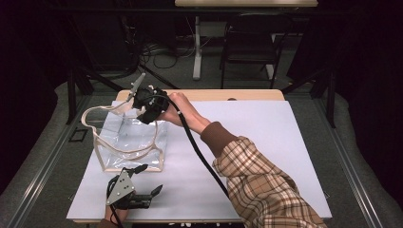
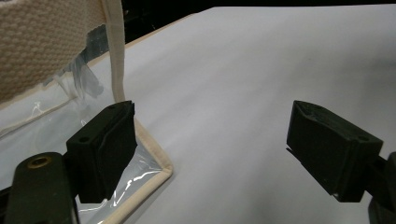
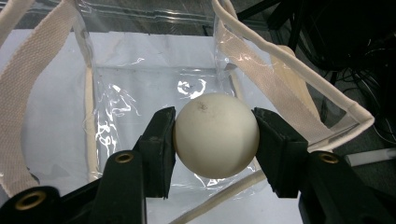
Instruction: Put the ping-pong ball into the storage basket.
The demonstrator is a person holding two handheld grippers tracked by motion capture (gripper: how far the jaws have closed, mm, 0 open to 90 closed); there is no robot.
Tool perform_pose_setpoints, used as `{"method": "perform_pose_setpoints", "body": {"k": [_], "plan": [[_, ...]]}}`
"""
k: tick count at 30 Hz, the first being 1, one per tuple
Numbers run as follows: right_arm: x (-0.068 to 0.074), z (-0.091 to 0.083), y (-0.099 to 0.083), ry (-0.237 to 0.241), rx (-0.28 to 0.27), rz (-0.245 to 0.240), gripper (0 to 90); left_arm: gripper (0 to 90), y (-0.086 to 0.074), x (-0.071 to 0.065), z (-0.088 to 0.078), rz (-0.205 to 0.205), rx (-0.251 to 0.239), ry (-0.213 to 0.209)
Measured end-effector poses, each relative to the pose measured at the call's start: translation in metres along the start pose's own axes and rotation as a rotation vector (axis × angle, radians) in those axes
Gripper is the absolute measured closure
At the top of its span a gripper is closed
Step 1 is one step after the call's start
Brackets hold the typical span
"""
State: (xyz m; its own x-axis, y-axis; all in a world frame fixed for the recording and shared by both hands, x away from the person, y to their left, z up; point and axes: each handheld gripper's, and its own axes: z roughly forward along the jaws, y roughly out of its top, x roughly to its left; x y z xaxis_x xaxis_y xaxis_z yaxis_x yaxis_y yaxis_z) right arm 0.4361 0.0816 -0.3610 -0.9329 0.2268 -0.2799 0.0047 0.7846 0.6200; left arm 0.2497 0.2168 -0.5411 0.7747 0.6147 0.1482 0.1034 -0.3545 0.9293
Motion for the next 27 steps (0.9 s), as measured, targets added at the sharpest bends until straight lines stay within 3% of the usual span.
{"method": "perform_pose_setpoints", "body": {"k": [27], "plan": [[0.009, 0.025, 0.006, 0.053, 0.090, -0.015, 50.8, 16.2, 0.000, 0.000, 0.000, 0.001, -0.001, -0.001]]}}
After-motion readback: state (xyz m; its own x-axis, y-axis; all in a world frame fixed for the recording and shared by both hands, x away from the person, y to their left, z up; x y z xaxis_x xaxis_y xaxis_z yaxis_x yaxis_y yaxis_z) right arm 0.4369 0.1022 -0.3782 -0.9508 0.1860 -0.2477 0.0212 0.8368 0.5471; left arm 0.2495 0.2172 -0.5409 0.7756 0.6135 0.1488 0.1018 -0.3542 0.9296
